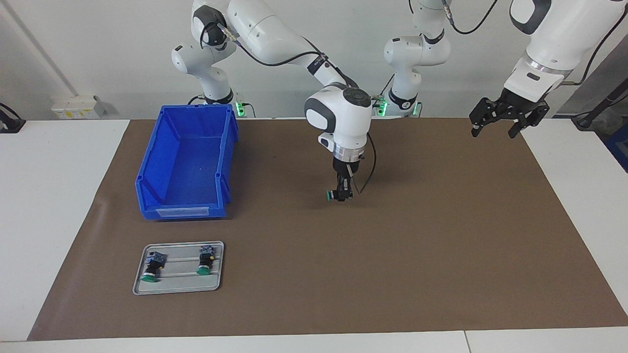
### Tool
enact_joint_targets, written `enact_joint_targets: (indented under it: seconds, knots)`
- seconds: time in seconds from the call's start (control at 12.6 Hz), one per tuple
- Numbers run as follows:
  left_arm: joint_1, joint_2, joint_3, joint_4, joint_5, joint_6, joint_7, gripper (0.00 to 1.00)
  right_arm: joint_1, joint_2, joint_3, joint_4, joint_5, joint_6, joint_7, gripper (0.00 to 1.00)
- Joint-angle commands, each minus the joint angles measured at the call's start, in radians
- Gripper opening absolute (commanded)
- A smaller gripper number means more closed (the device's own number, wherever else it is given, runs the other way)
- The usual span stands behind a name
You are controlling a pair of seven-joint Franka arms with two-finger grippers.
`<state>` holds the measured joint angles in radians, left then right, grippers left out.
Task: Place and press button with both arms
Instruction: 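Lift the button with the right gripper and carry it toward table center, then lower the button onto the table and open the right gripper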
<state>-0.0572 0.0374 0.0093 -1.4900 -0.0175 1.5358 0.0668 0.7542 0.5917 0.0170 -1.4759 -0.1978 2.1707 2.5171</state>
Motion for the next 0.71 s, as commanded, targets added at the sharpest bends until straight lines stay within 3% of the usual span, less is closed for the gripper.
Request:
enact_joint_targets:
  seconds: [0.0, 0.24, 0.32, 0.4, 0.63]
  knots:
    - [0.007, -0.027, -0.008, -0.03, 0.019, -0.002, -0.01, 1.0, 0.014, 0.005, 0.0, -0.041, -0.028, 0.043, 0.055, 0.0]
    - [0.002, -0.027, -0.008, -0.03, 0.019, 0.001, -0.012, 1.0, 0.027, -0.016, 0.0, -0.119, -0.028, 0.083, 0.061, 0.0]
    - [-0.001, -0.027, -0.008, -0.033, 0.019, 0.006, -0.019, 1.0, 0.027, -0.016, 0.0, -0.121, -0.026, 0.081, 0.066, 0.24]
    - [-0.001, -0.027, -0.008, -0.033, 0.019, 0.012, -0.018, 1.0, 0.025, -0.016, 0.0, -0.119, -0.028, 0.083, 0.078, 0.55]
    - [-0.004, -0.031, -0.008, -0.055, 0.019, 0.069, -0.009, 1.0, 0.02, -0.015, -0.006, -0.107, -0.041, 0.065, 0.065, 0.99]
